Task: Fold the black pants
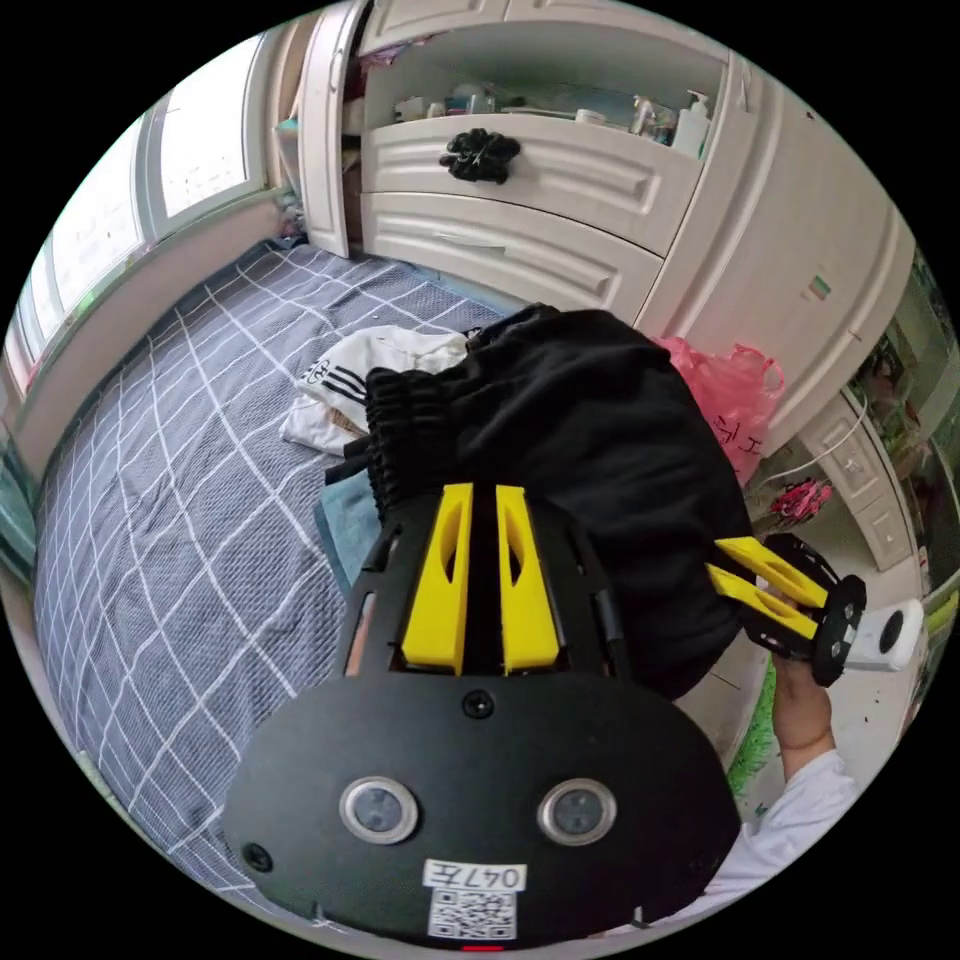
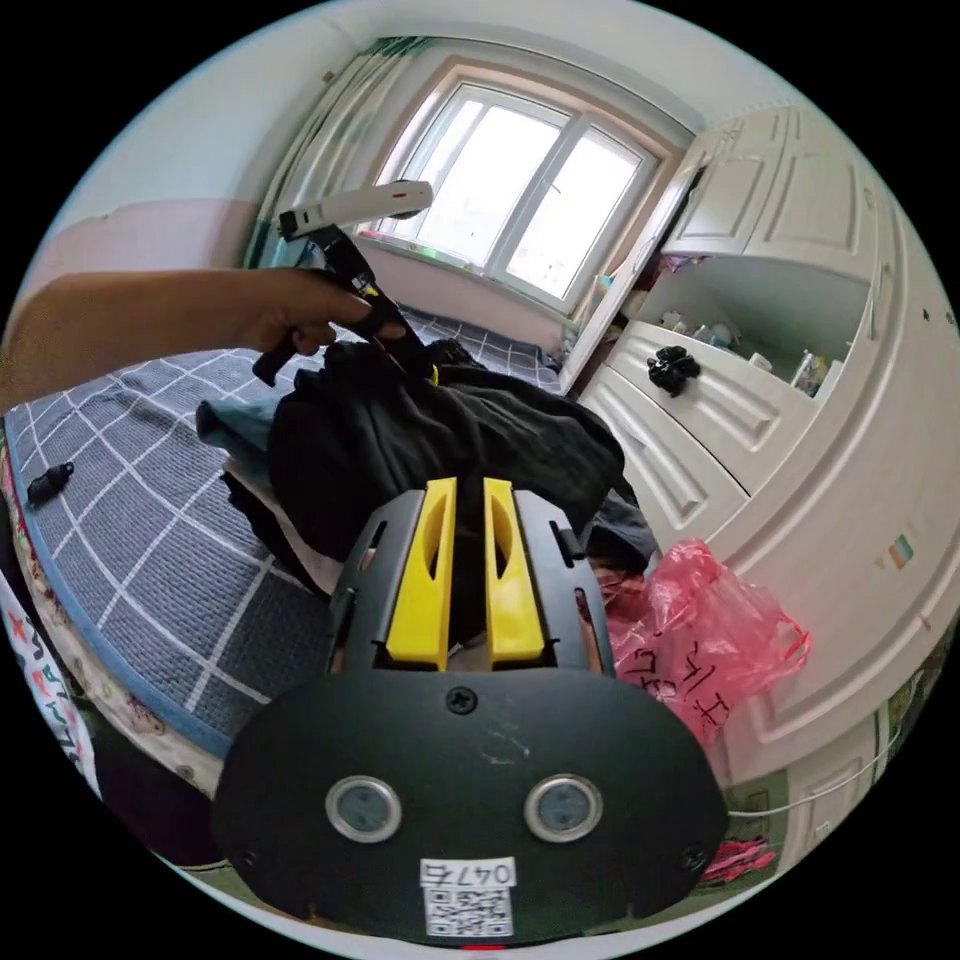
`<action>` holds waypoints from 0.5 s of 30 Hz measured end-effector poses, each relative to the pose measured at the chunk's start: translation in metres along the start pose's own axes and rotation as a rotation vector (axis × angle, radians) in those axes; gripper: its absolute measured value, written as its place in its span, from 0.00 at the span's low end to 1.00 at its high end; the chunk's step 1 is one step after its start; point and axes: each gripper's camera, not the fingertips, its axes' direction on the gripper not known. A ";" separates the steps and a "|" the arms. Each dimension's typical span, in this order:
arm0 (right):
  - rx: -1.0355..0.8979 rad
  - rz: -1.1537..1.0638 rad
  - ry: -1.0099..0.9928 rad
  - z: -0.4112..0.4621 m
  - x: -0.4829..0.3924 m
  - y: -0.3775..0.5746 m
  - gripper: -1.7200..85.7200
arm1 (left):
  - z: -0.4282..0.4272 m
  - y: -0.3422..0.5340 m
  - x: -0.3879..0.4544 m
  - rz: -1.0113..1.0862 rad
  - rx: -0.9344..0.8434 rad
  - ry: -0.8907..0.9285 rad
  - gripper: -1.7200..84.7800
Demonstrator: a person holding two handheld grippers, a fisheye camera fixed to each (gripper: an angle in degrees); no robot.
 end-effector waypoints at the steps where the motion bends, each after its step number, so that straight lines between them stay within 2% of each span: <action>1: 0.001 0.009 0.006 -0.004 0.003 0.003 0.03 | -0.002 -0.003 0.003 0.001 -0.001 0.000 0.07; 5: 0.139 0.013 0.106 -0.037 0.007 0.016 0.02 | -0.029 -0.017 0.035 0.094 0.142 -0.057 0.06; 7: 0.111 0.005 0.057 -0.031 0.006 0.021 0.03 | -0.010 -0.026 0.049 0.135 0.071 -0.087 0.08; 9: 0.022 -0.024 -0.016 -0.011 0.003 0.028 0.03 | 0.038 -0.031 0.058 0.152 -0.116 -0.060 0.08; 12: 0.063 -0.043 -0.002 -0.009 0.007 0.046 0.03 | 0.052 -0.022 0.067 0.167 -0.064 -0.054 0.09; 15: 0.150 0.059 0.111 -0.025 0.045 0.064 0.03 | 0.043 -0.024 0.081 0.228 -0.056 -0.090 0.11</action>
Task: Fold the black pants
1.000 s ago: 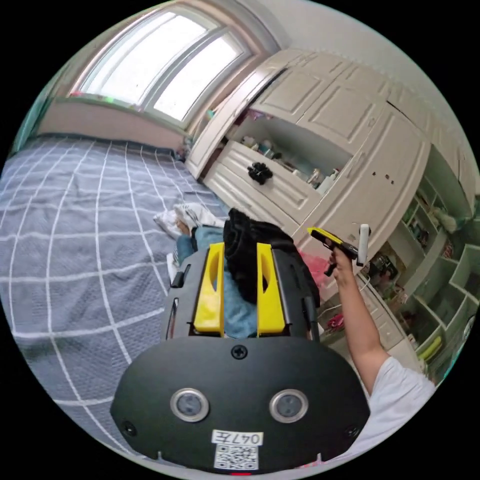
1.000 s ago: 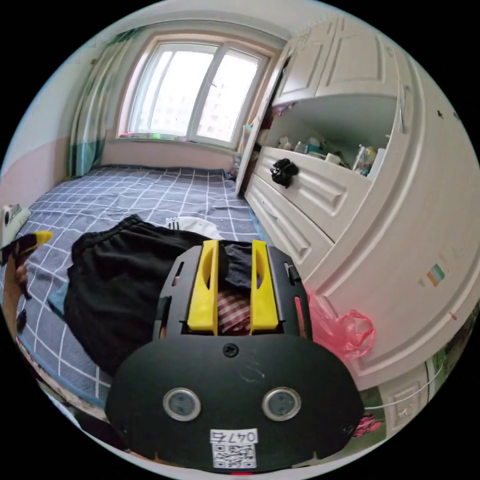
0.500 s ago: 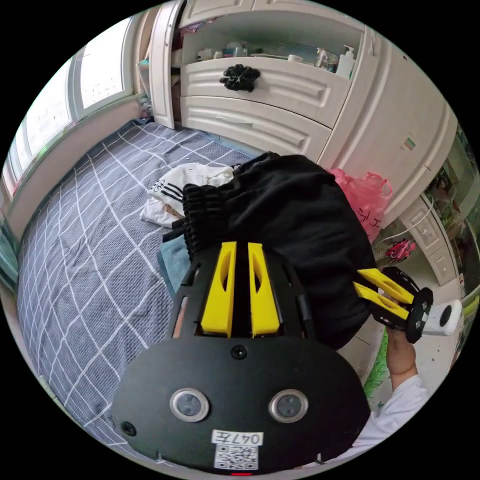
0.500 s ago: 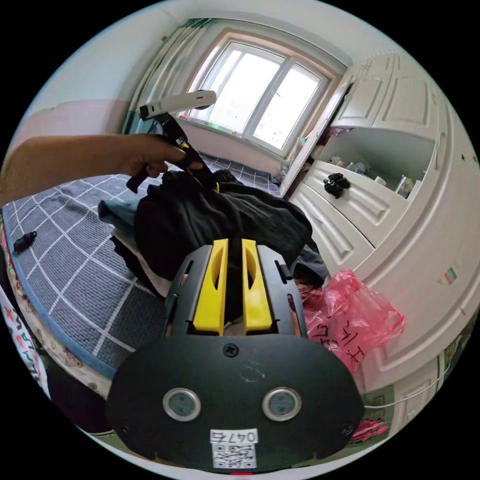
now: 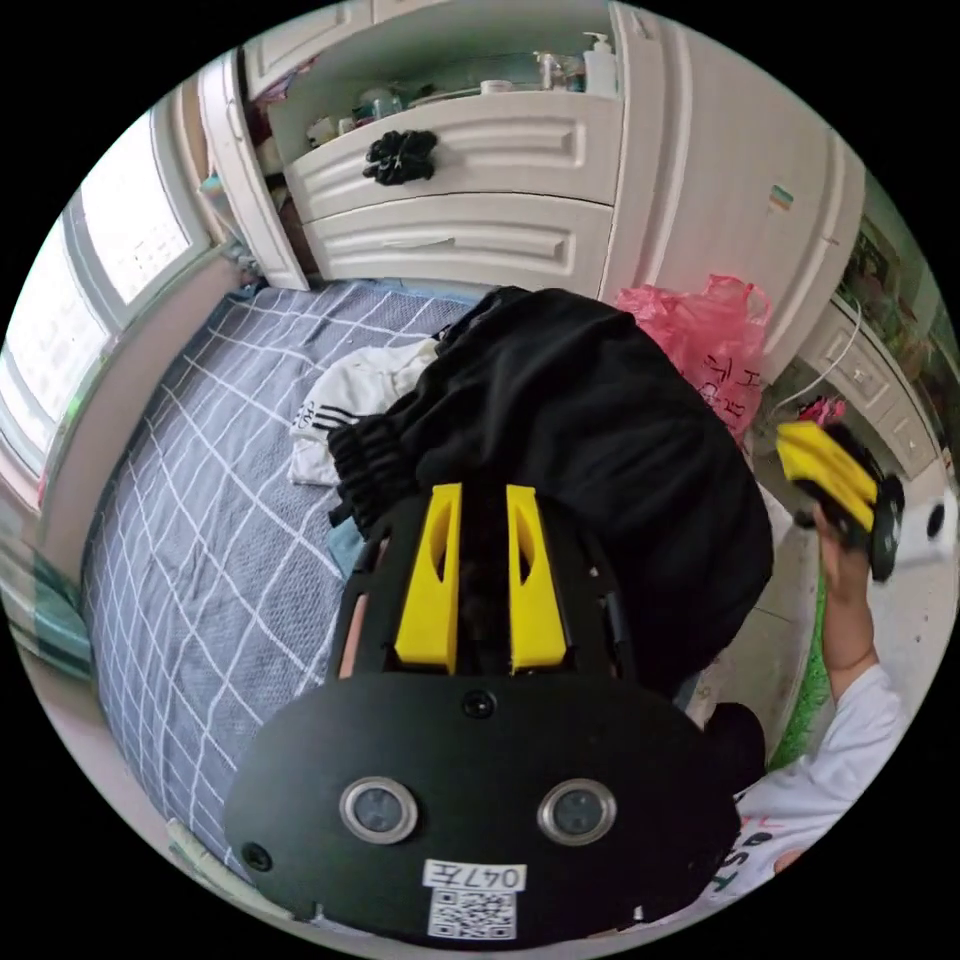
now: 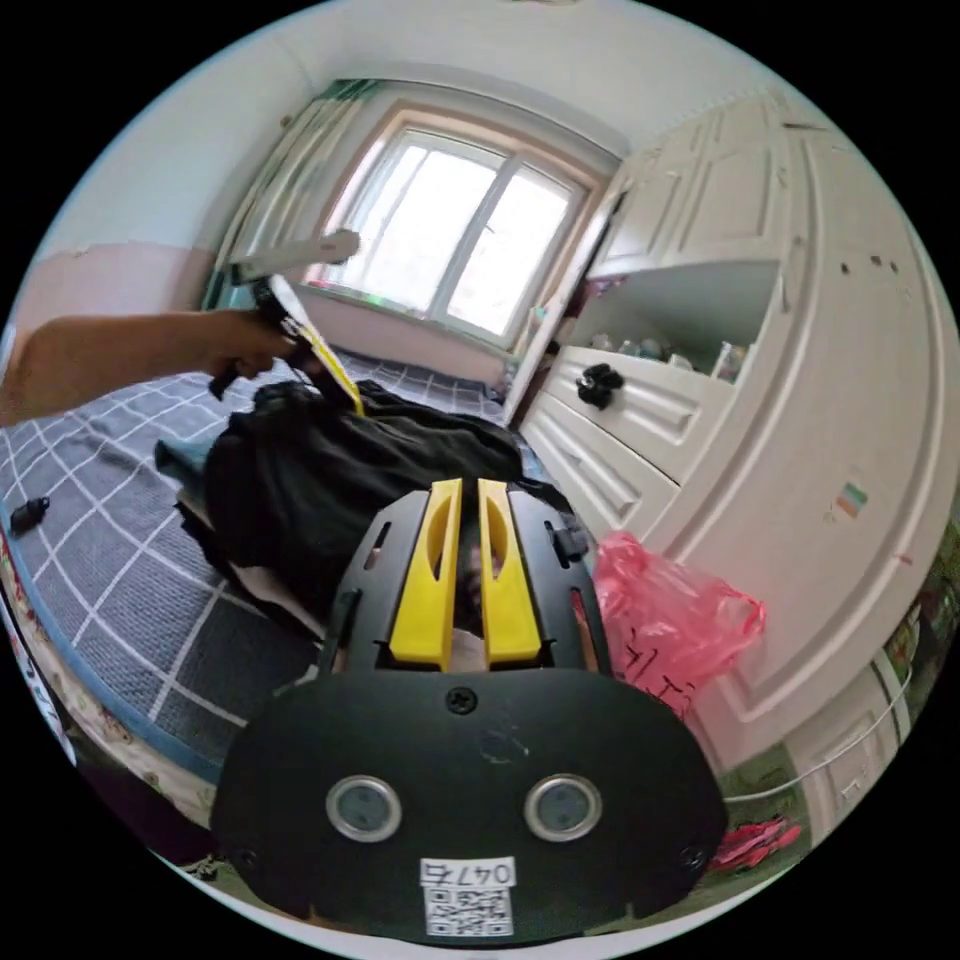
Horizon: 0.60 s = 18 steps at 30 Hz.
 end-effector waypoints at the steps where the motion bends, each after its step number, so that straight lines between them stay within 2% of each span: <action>1: -0.017 0.044 0.020 0.003 0.022 0.006 0.03 | -0.003 -0.001 0.004 0.016 0.004 -0.006 0.11; 4: -0.092 0.146 0.008 0.017 0.069 0.023 0.03 | -0.018 -0.002 0.032 0.130 0.022 -0.024 0.12; 7: -0.049 0.196 -0.078 0.015 0.080 0.036 0.02 | -0.015 0.001 0.049 0.155 0.050 -0.069 0.12; 11: 0.048 0.083 -0.179 0.010 0.048 0.040 0.02 | 0.009 0.012 0.042 0.060 0.031 -0.056 0.13; 15: -0.131 -0.038 -0.309 0.039 0.026 0.039 0.02 | -0.022 0.047 0.048 0.024 0.249 0.022 0.10; 17: -0.123 -0.042 -0.301 0.037 0.029 0.038 0.02 | -0.024 0.060 0.063 0.088 0.273 0.030 0.10; 18: -0.112 -0.040 -0.296 0.034 0.032 0.037 0.02 | -0.016 0.061 0.072 0.129 0.213 -0.012 0.10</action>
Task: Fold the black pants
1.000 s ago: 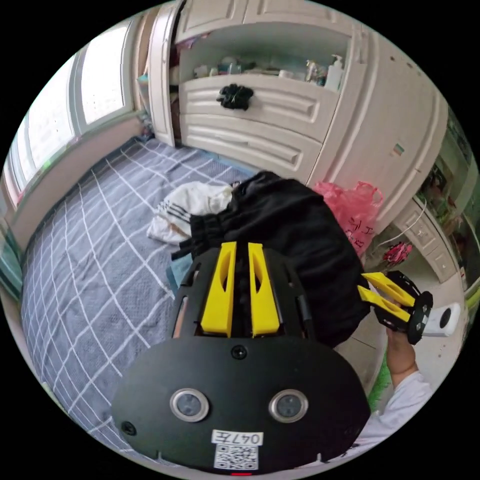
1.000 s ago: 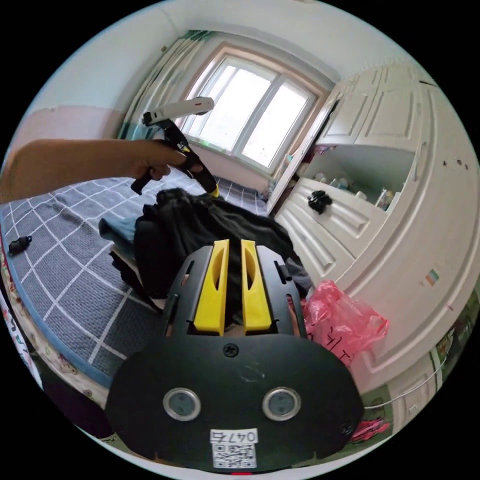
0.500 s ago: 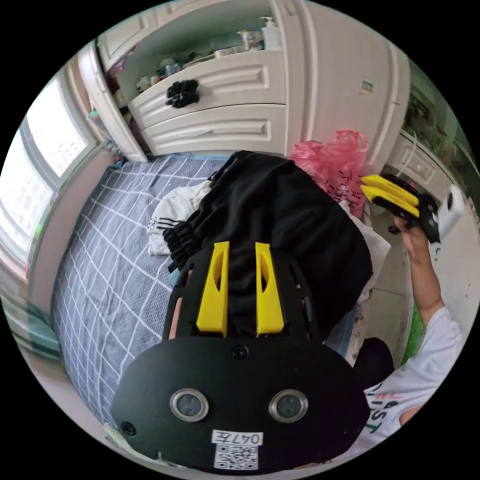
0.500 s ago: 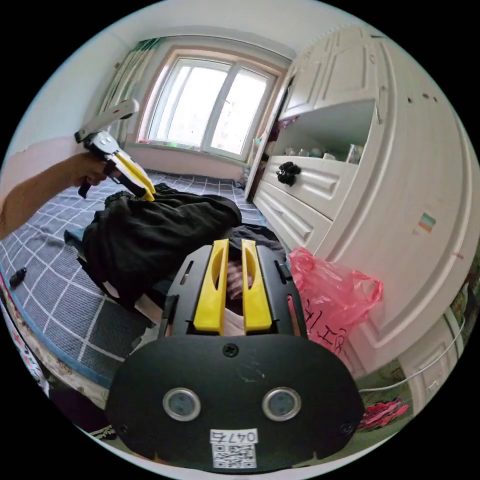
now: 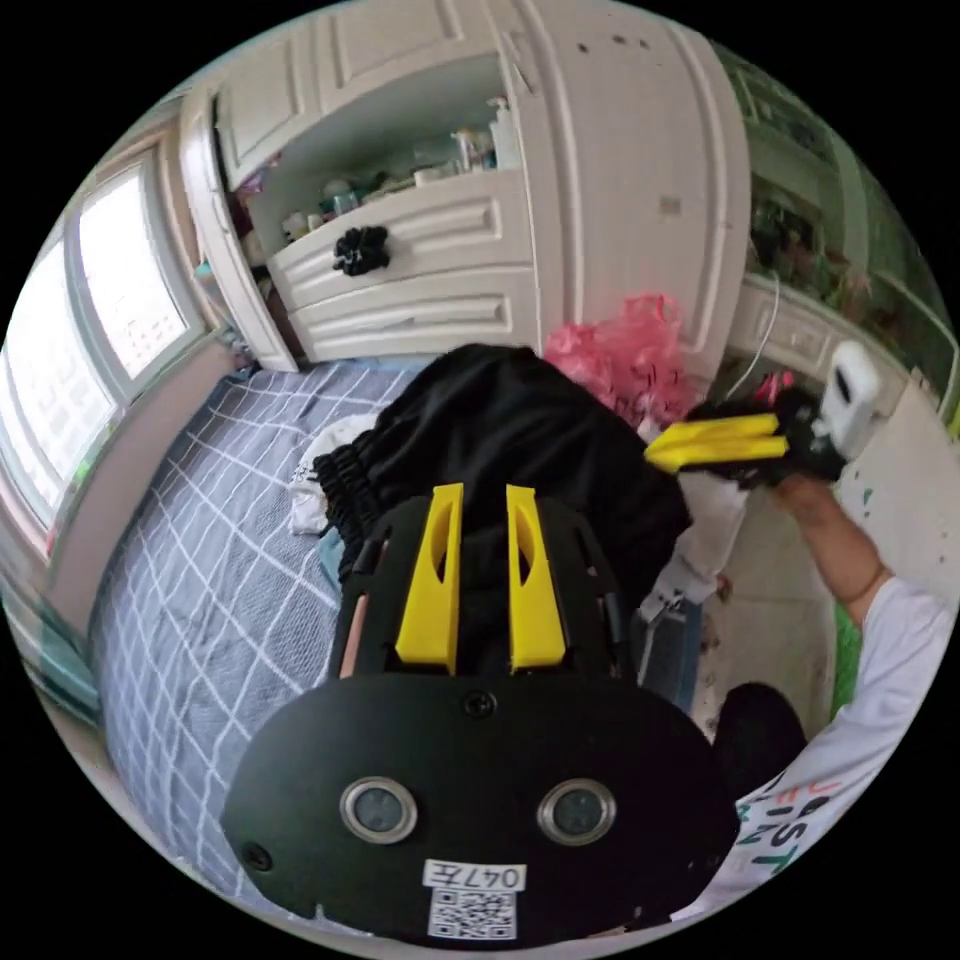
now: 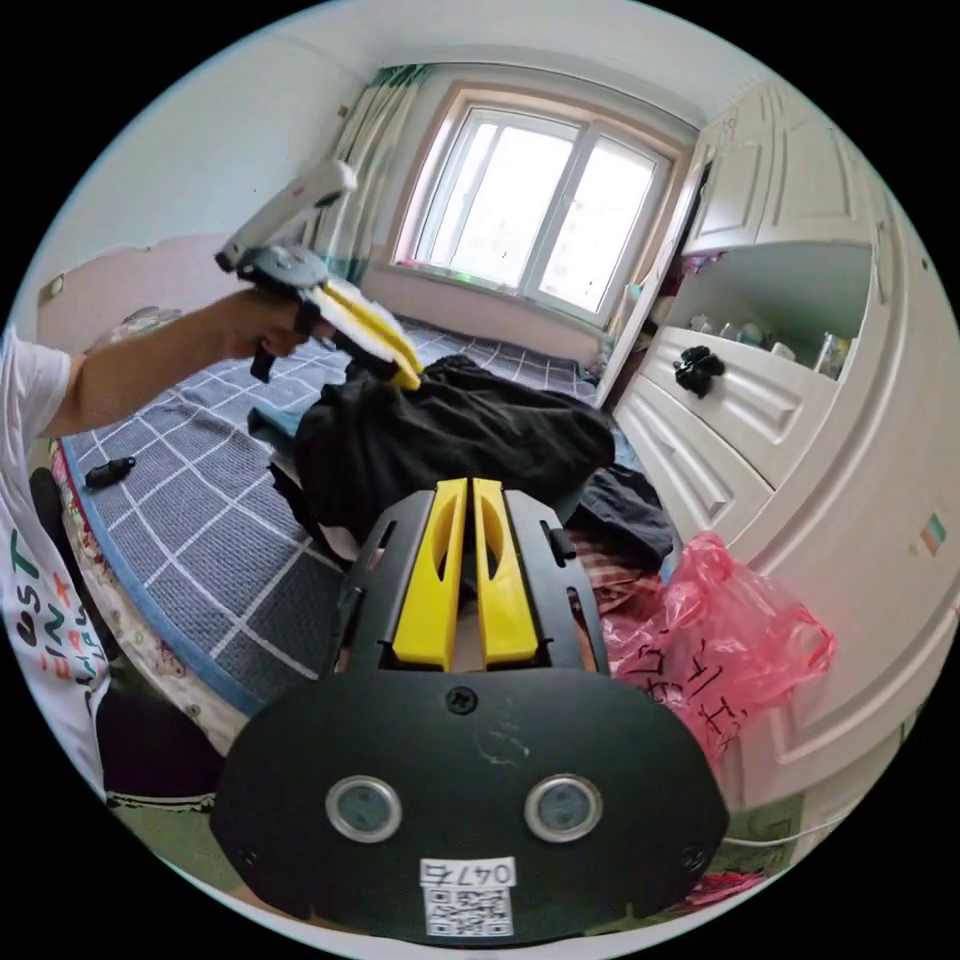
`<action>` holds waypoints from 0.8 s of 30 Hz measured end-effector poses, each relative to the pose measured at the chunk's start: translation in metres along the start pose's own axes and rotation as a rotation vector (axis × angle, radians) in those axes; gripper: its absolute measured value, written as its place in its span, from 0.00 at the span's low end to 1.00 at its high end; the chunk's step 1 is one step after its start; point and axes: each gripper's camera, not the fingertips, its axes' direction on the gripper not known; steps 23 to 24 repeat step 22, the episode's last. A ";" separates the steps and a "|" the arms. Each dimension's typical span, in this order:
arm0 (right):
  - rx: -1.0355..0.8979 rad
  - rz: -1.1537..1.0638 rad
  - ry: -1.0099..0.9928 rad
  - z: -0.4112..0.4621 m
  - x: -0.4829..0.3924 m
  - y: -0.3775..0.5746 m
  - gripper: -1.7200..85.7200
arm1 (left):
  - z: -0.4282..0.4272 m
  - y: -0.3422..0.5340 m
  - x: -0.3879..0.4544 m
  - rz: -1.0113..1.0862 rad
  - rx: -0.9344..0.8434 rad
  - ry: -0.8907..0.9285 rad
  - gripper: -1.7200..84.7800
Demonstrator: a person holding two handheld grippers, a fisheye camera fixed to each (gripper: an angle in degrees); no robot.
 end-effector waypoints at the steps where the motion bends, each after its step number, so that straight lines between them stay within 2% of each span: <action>1: 0.028 0.004 0.017 -0.010 0.002 -0.001 0.02 | 0.006 0.001 0.003 0.015 -0.034 -0.023 0.11; 2: 0.057 0.011 0.032 -0.019 0.003 -0.001 0.03 | 0.020 0.002 0.005 0.024 -0.090 -0.034 0.11; 4: 0.077 0.020 0.025 -0.026 0.005 0.000 0.04 | 0.045 0.005 0.001 0.005 -0.189 0.072 0.11; 6: 0.074 0.012 -0.020 -0.025 0.005 0.001 0.05 | 0.055 0.010 -0.009 -0.057 -0.185 0.158 0.11; 8: 0.027 -0.003 -0.074 -0.013 0.003 0.003 0.05 | 0.048 0.015 -0.013 -0.089 -0.154 0.169 0.11; 12: -0.090 0.009 -0.135 0.006 0.003 0.006 0.06 | 0.000 0.043 0.004 -0.081 -0.013 0.120 0.09; 15: 0.095 0.032 -0.193 -0.037 -0.012 0.006 0.06 | -0.039 0.088 0.044 0.005 0.071 0.156 0.03; 17: 0.131 -0.030 -0.186 -0.061 -0.042 0.007 0.05 | -0.051 0.113 0.065 0.039 0.078 0.081 0.02; 20: 0.007 -0.127 -0.258 -0.060 -0.071 0.006 0.05 | -0.056 0.142 0.076 0.025 0.021 -0.081 0.01; 22: -0.017 -0.136 -0.158 -0.059 -0.072 0.006 0.04 | -0.056 0.158 0.080 0.026 -0.013 -0.048 0.01; 24: -0.017 -0.136 -0.158 -0.059 -0.072 0.006 0.04 | -0.056 0.158 0.080 0.026 -0.013 -0.048 0.01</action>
